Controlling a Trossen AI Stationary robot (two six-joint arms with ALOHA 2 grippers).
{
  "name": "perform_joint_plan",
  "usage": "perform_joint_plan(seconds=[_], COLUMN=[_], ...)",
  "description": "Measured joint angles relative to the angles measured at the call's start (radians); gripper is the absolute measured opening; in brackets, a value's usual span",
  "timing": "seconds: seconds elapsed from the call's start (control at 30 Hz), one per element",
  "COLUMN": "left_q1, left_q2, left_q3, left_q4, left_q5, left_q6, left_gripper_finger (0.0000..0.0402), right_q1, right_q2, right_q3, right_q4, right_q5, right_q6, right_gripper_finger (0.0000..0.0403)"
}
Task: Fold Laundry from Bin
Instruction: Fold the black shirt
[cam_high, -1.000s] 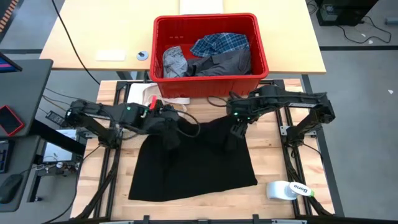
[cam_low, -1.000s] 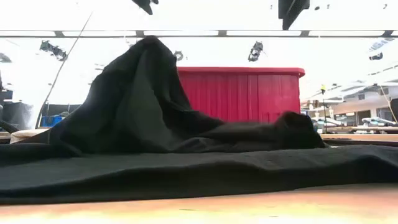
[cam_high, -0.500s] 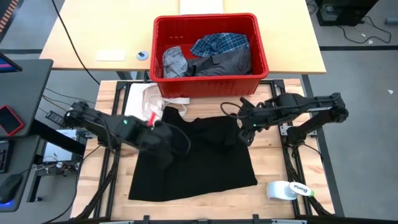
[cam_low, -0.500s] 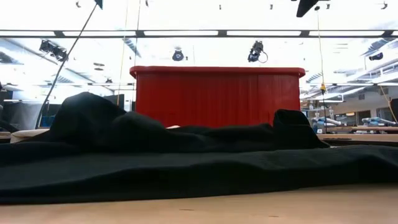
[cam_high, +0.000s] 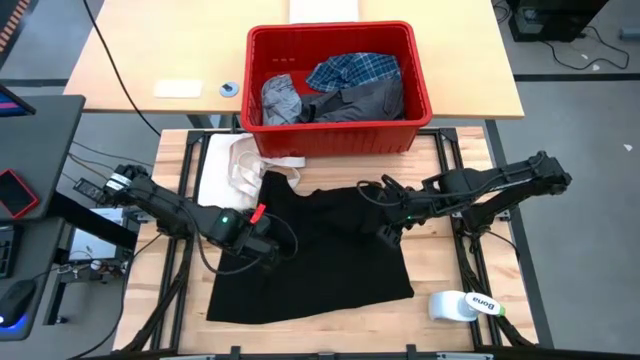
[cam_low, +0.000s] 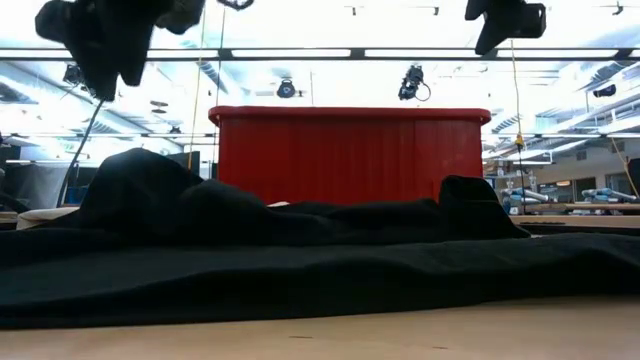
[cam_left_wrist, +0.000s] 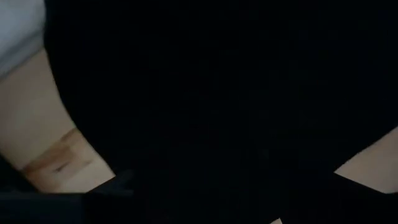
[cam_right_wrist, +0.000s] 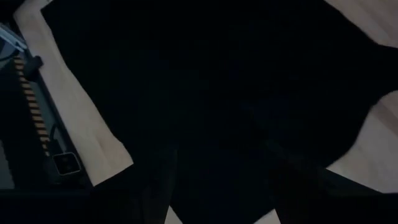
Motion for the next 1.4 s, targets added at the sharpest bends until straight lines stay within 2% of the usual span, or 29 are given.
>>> perform_joint_plan(seconds=[0.23, 0.5, 0.6, 0.7, 0.83, 1.0, 1.03, 1.1, 1.23, 1.33, 1.4], left_q1=[0.02, 0.051, 0.06, 0.061, 0.067, 0.064, 0.06, 0.054, 0.053, 0.053, 0.052], left_q2=[-0.001, 0.0, 0.0, 0.0, 0.0, 0.0, 0.0, 0.0, -0.004, -0.012, -0.012], left_q3=[-0.101, -0.246, -0.276, -0.291, -0.293, -0.293, -0.293, -0.293, -0.293, -0.292, -0.292], left_q4=[0.068, 0.271, 0.287, 0.289, 0.29, 0.324, 0.343, 0.387, 0.508, 0.585, 0.608], left_q5=[-0.01, -0.02, -0.019, -0.019, -0.02, -0.021, -0.021, -0.021, 0.015, 0.018, 0.022], left_q6=[-0.082, -0.148, -0.151, -0.142, -0.11, -0.081, -0.079, -0.078, -0.078, -0.061, -0.058], left_gripper_finger=[0.0273, 0.0275, 0.0265, 0.0231, 0.0155, 0.0031, 0.0016, 0.0011, 0.0008, 0.0005, 0.0005], right_q1=[0.0, 0.0, 0.004, 0.009, 0.014, 0.073, 0.094, 0.133, 0.193, 0.237, 0.257], right_q2=[0.001, 0.001, 0.002, 0.0, 0.0, 0.002, 0.002, 0.002, 0.002, 0.002, 0.002], right_q3=[-0.007, -0.007, -0.007, -0.045, -0.165, -0.345, -0.376, -0.431, -0.499, -0.525, -0.531], right_q4=[0.029, 0.061, 0.059, 0.061, 0.108, 0.382, 0.433, 0.493, 0.494, 0.494, 0.484], right_q5=[-0.002, 0.01, -0.006, -0.031, -0.032, -0.065, -0.065, -0.04, 0.054, 0.162, 0.241], right_q6=[-0.039, -0.121, -0.157, -0.161, -0.149, -0.09, -0.082, -0.05, 0.066, 0.044, -0.042], right_gripper_finger=[0.0236, 0.0236, 0.0236, 0.0236, 0.0236, 0.0235, 0.0234, 0.023, 0.0215, 0.0204, 0.0198])
